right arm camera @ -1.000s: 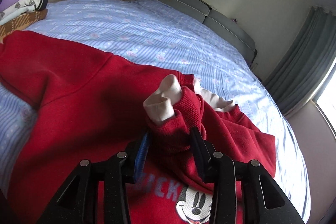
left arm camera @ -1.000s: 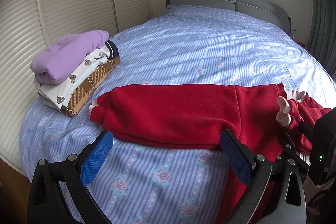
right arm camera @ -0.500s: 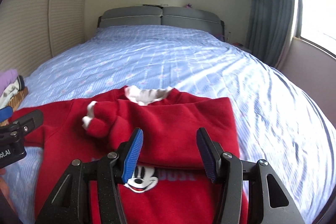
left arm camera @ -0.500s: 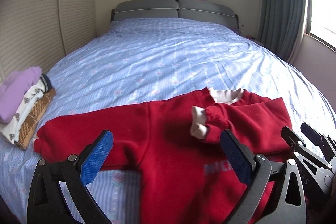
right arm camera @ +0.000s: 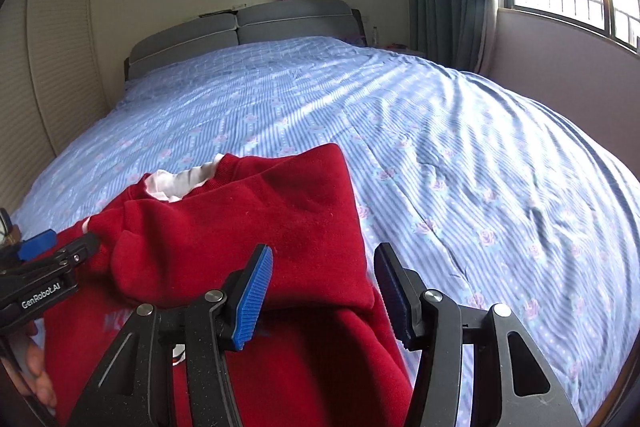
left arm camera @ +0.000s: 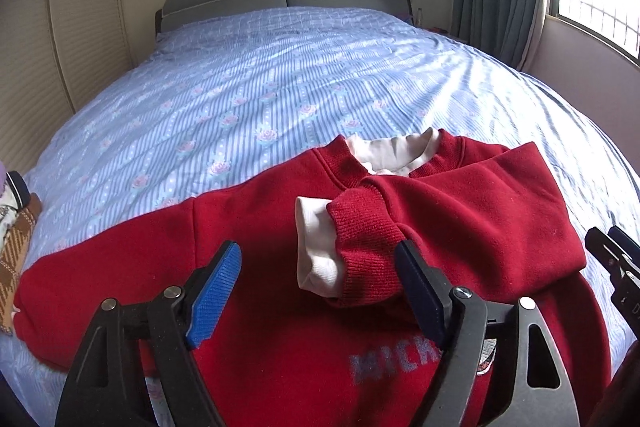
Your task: Fold small clothes
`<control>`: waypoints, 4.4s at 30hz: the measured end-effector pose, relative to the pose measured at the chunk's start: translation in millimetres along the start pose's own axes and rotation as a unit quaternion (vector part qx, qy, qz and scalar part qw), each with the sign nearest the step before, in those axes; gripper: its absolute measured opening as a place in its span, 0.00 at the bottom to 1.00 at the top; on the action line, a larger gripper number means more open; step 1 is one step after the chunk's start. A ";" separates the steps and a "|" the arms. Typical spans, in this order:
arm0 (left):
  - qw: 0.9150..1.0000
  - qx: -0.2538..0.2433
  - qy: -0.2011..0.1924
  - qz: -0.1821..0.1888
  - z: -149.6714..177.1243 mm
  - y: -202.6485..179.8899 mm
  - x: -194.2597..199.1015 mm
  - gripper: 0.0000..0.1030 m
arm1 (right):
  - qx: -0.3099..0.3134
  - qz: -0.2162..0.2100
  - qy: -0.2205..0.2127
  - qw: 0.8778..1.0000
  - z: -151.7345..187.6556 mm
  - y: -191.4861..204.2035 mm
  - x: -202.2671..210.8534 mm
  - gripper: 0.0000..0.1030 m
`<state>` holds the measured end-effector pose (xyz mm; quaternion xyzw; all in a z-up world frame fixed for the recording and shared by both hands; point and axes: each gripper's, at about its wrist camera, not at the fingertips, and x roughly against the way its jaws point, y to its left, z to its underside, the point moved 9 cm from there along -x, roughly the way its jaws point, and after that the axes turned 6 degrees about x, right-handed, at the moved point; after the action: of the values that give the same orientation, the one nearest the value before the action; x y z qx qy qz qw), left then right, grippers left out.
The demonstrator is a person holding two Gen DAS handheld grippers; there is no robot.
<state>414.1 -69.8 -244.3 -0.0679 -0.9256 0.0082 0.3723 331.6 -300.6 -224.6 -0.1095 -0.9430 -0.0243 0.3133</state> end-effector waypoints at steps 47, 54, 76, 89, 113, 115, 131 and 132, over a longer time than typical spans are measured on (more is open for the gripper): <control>1.000 0.012 0.026 -0.003 31.1 -11.8 -15.6 0.54 | 0.043 0.022 0.082 0.995 24.2 -18.4 -43.5 0.61; 1.000 0.014 0.000 0.002 26.0 -10.8 1.9 0.55 | 0.045 0.041 0.080 0.995 24.3 -21.3 -39.8 0.66; 0.979 0.165 -0.031 -0.118 49.8 251.2 101.5 0.72 | 0.085 -0.090 -0.007 0.992 -8.8 172.1 64.5 0.66; 0.971 0.206 -0.042 -0.111 70.7 364.6 103.8 0.60 | 0.110 -0.149 0.002 0.983 14.2 303.1 73.9 0.66; 0.965 0.263 -0.006 -0.025 98.1 374.4 56.6 0.19 | 0.138 -0.146 0.013 0.980 30.4 318.8 70.4 0.66; 0.966 0.257 -0.009 -0.030 97.1 371.0 58.8 0.11 | 0.136 -0.145 0.013 0.980 29.4 316.7 72.2 0.66; 0.980 0.154 -0.120 -0.050 0.4 269.6 158.1 0.06 | 0.093 -0.134 -0.012 0.987 1.8 254.2 95.0 0.66; 0.981 0.142 -0.126 -0.043 -8.8 253.9 162.8 0.06 | 0.086 -0.130 -0.016 0.988 -2.2 242.9 96.5 0.66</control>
<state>334.4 202.9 -142.7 0.0277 -0.9566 0.1323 0.2581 311.5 -45.6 -170.9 0.0410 -0.9526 0.0184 0.3010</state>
